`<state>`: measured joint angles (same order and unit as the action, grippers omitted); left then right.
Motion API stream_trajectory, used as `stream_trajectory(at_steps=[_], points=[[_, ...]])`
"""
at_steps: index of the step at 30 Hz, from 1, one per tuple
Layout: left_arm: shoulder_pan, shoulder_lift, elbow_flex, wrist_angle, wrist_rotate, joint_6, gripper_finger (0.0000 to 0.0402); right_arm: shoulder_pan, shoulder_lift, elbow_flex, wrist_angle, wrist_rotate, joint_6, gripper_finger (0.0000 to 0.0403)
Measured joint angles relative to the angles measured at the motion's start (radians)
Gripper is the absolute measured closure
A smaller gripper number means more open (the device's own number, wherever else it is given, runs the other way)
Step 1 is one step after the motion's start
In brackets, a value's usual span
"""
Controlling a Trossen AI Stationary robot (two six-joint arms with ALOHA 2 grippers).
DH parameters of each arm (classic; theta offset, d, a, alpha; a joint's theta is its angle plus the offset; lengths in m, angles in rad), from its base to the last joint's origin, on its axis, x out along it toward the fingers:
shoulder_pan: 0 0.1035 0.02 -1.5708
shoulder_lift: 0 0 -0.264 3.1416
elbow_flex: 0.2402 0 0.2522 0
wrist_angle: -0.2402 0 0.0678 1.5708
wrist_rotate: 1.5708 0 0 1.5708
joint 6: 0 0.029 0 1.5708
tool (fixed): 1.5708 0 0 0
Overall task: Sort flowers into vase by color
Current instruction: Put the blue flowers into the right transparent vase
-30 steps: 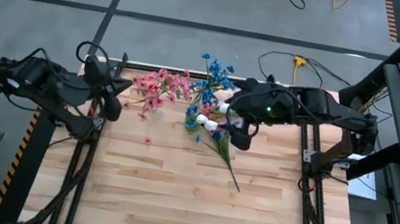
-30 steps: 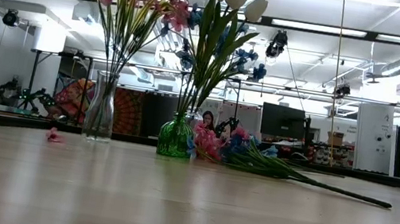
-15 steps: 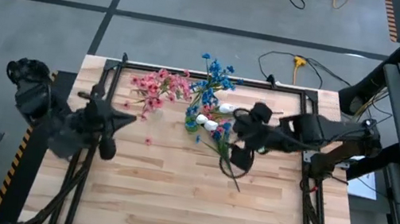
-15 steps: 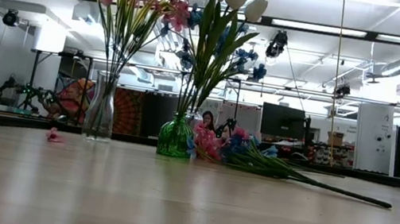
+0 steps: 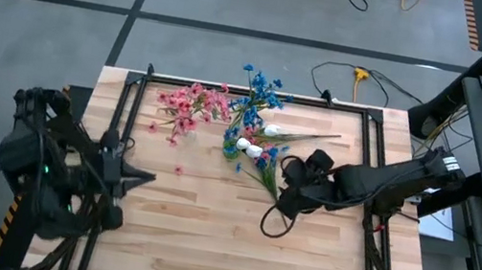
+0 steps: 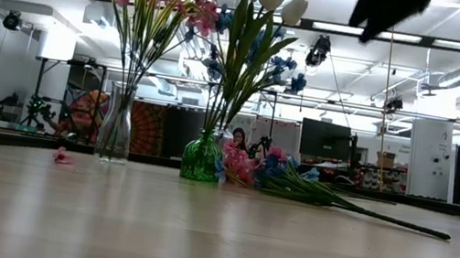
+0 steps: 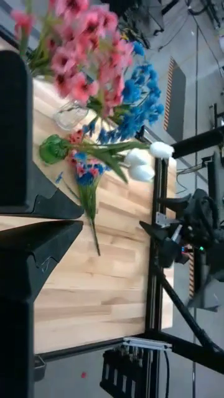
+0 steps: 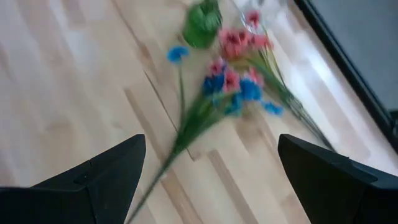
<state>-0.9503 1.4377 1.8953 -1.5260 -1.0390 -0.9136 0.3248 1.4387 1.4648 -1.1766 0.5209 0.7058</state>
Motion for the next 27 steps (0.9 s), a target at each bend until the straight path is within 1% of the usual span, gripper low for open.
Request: stream_trajectory(at_steps=[4,8,12,15,19,24,27], points=[[-0.035,0.047,-0.035,-0.045,-0.006,-0.131,0.0401,-0.005,0.000,-0.104,0.071,0.001,0.034,0.0044],[-0.065,0.073,-0.099,-0.037,0.022,-0.199,0.0401,-0.004,0.000,-0.198,0.158,-0.005,0.044,0.0044],[-0.097,0.091,-0.175,-0.028,0.101,-0.254,0.0401,-0.006,0.000,-0.293,0.280,-0.005,0.036,0.0044],[-0.128,0.101,-0.239,-0.003,0.146,-0.294,0.0401,-0.007,0.000,-0.380,0.411,-0.004,-0.051,0.0044],[-0.165,0.103,-0.330,0.092,0.190,-0.315,0.0402,-0.007,0.000,-0.514,0.627,0.000,-0.173,0.0044],[-0.180,0.099,-0.430,0.223,0.188,-0.360,0.0402,-0.009,0.000,-0.658,0.841,0.059,-0.190,0.0044],[-0.180,0.099,-0.498,0.325,0.160,-0.348,0.0402,-0.015,0.000,-0.726,0.949,0.062,-0.184,0.0044]])
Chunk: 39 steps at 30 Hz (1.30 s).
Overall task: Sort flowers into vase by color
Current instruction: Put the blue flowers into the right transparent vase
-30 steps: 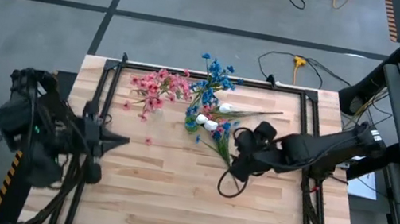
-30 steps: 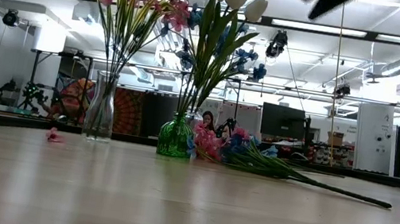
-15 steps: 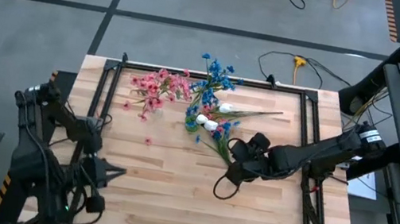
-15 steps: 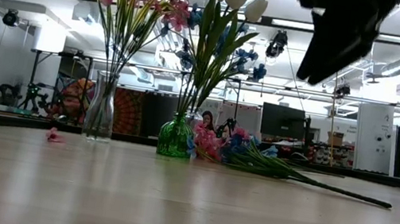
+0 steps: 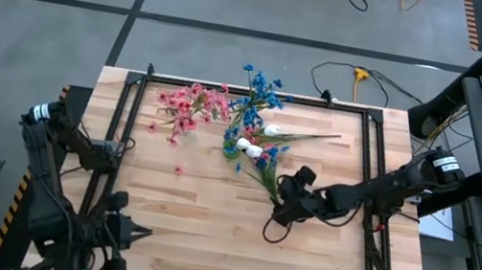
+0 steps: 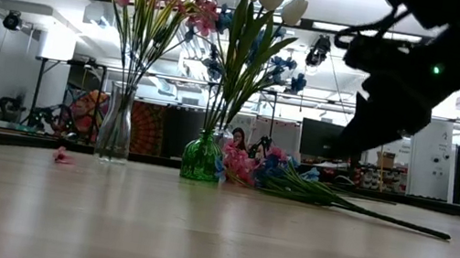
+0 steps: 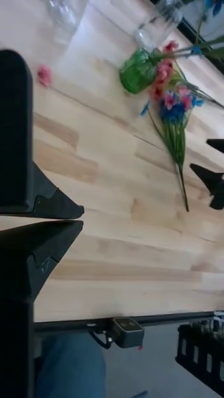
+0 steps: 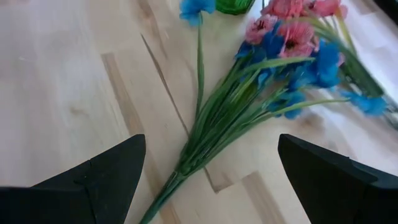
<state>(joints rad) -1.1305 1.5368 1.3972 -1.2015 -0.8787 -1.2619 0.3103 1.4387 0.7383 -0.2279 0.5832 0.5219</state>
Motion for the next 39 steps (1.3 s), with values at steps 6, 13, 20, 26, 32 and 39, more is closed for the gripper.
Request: stream_trajectory(at_steps=[6,13,20,26,32,39], points=[[0.003,-0.001,-0.135,0.167,-0.078,0.030,0.0402,-0.018,0.001,-0.096,0.195,0.000,0.002,0.0044],[0.005,-0.003,-0.253,0.241,-0.181,0.030,0.0402,-0.026,0.058,-0.168,0.430,0.003,-0.063,0.0044],[0.017,-0.006,-0.320,0.270,-0.262,0.026,0.0402,-0.025,0.136,-0.174,0.472,0.091,-0.069,0.0044],[0.049,-0.005,-0.395,0.385,-0.238,0.061,0.0402,-0.025,0.197,-0.174,0.548,0.080,-0.070,0.0044],[0.097,-0.005,-0.521,0.730,-0.109,0.305,0.0402,-0.027,0.222,-0.174,0.553,0.071,-0.068,0.0051],[0.127,-0.005,-0.686,1.281,0.037,0.672,0.0402,-0.027,0.221,-0.174,0.556,0.066,-0.069,0.0100]])
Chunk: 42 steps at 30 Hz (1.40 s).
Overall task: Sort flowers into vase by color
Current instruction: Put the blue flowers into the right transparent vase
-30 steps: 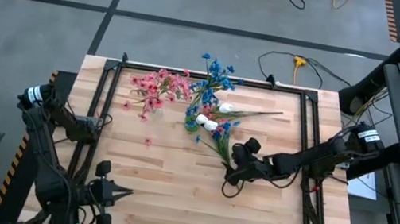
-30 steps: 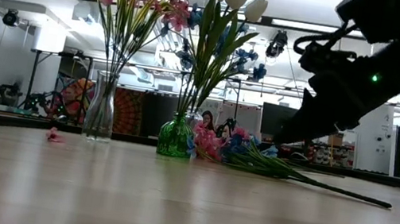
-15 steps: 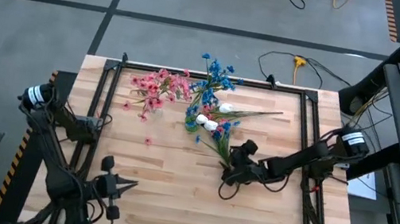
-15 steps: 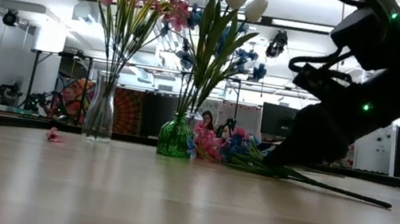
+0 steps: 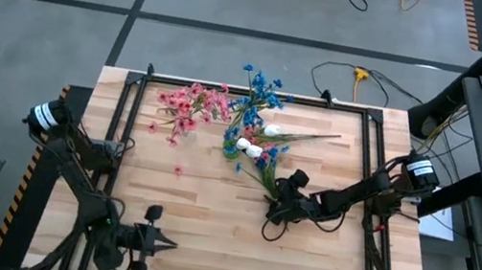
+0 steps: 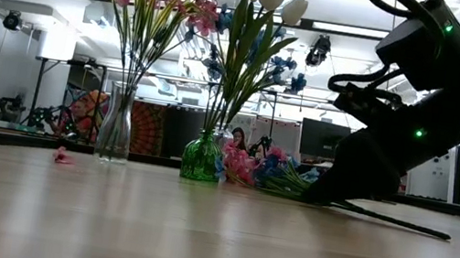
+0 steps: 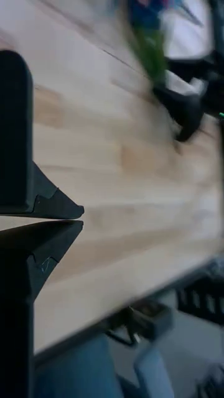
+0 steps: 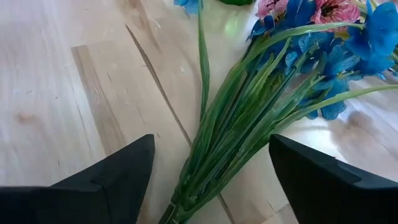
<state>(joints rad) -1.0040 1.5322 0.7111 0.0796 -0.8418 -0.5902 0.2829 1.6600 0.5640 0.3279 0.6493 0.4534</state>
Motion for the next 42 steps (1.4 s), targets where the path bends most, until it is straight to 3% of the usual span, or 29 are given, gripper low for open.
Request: stream_trajectory(at_steps=[3,6,19,28,35,42], points=[[0.011,0.000,-0.053,0.172,-0.017,0.113,0.0402,0.000,0.000,0.000,0.001,-0.004,0.002,0.0126],[0.031,0.000,-0.074,0.239,-0.039,0.158,0.0402,0.000,0.000,0.000,0.001,-0.010,0.004,0.0153],[0.094,0.000,-0.034,0.179,-0.040,0.223,0.0402,0.000,-0.001,0.000,0.000,-0.014,0.011,0.0263],[0.096,-0.002,-0.034,0.112,-0.066,0.112,0.0402,0.000,-0.005,0.000,-0.004,-0.019,0.027,0.0338],[0.096,-0.002,-0.034,0.104,-0.065,0.110,0.0402,0.000,-0.062,0.000,-0.069,-0.022,0.034,0.0372],[0.098,-0.002,-0.035,0.096,-0.067,0.110,0.0402,0.000,-0.187,0.001,-0.206,-0.044,0.069,0.0374]])
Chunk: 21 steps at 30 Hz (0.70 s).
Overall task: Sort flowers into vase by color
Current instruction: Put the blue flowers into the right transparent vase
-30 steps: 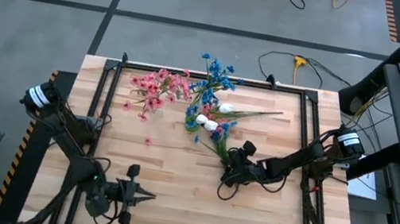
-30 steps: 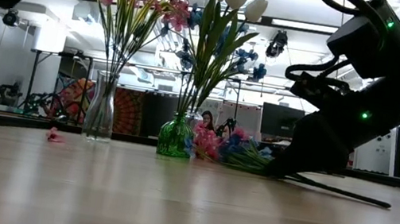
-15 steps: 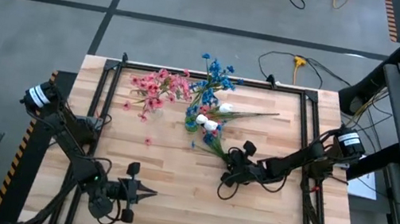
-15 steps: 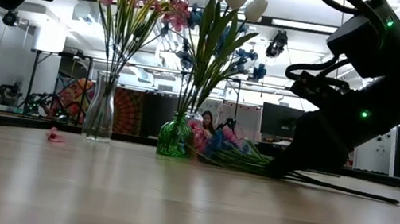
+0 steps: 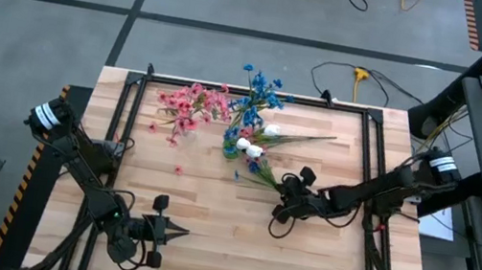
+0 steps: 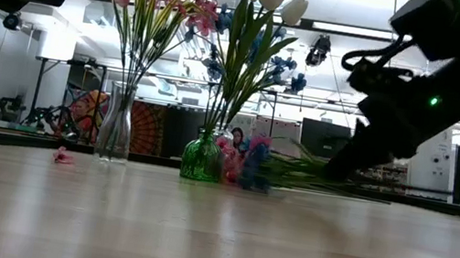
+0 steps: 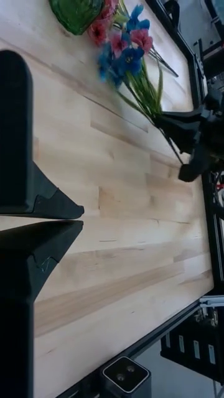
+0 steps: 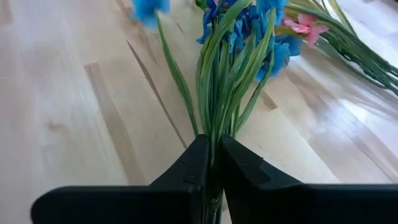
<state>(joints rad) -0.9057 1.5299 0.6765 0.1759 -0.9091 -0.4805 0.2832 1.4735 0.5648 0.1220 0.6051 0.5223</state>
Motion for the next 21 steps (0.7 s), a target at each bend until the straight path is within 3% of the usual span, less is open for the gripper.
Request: stream_trajectory(at_steps=[4,11,18,21], points=[[0.002,0.000,0.000,0.001,-0.006,-0.006,0.0402,0.000,-0.093,0.000,-0.077,-0.037,0.026,0.0374],[0.017,-0.001,0.000,0.000,-0.127,-0.064,0.0402,0.000,-0.290,0.000,-0.206,-0.142,0.088,0.0374],[0.043,-0.008,-0.001,0.067,0.060,-0.043,0.0402,0.007,-0.445,0.000,-0.258,-0.378,0.146,0.0374],[0.044,-0.001,-0.001,0.148,0.093,0.034,0.0402,0.032,-0.475,0.000,-0.258,-0.412,0.161,0.0374]])
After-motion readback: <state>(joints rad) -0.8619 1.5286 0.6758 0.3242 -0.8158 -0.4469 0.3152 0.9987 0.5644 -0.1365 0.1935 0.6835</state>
